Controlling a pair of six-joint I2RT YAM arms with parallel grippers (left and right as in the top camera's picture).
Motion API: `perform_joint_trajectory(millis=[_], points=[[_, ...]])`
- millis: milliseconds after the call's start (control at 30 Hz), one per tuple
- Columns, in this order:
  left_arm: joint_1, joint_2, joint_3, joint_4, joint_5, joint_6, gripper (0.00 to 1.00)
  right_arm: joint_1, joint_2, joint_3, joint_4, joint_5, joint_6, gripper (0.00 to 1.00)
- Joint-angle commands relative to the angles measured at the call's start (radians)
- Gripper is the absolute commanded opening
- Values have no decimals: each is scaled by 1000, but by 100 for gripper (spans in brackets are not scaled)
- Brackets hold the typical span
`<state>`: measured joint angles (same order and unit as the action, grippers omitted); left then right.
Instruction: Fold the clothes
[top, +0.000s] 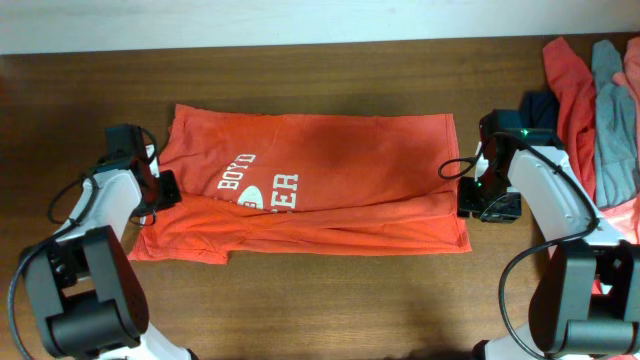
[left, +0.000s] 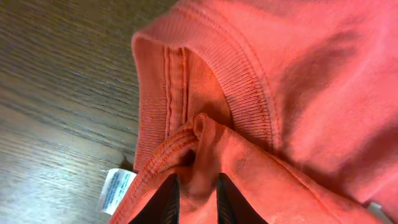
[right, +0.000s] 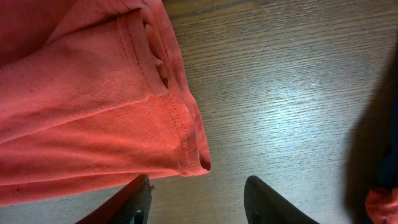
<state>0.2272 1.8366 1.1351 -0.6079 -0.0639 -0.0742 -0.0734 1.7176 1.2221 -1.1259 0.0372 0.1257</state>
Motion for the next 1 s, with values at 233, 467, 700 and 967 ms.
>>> perform_joint_trajectory(millis=[233, 467, 700, 967], points=[[-2, 36, 0, 2, -4, 1, 0, -6, -10, 13, -4, 19, -6, 53], [-2, -13, 35, -31, 42, 1, 0, -6, -10, 13, -2, 20, -6, 53], [-2, -71, 38, -35, 42, 0, 0, -6, -10, 13, 4, 20, -6, 53], [26, -71, 38, 33, 48, -121, 0, -6, -10, 13, 15, 20, -6, 53]])
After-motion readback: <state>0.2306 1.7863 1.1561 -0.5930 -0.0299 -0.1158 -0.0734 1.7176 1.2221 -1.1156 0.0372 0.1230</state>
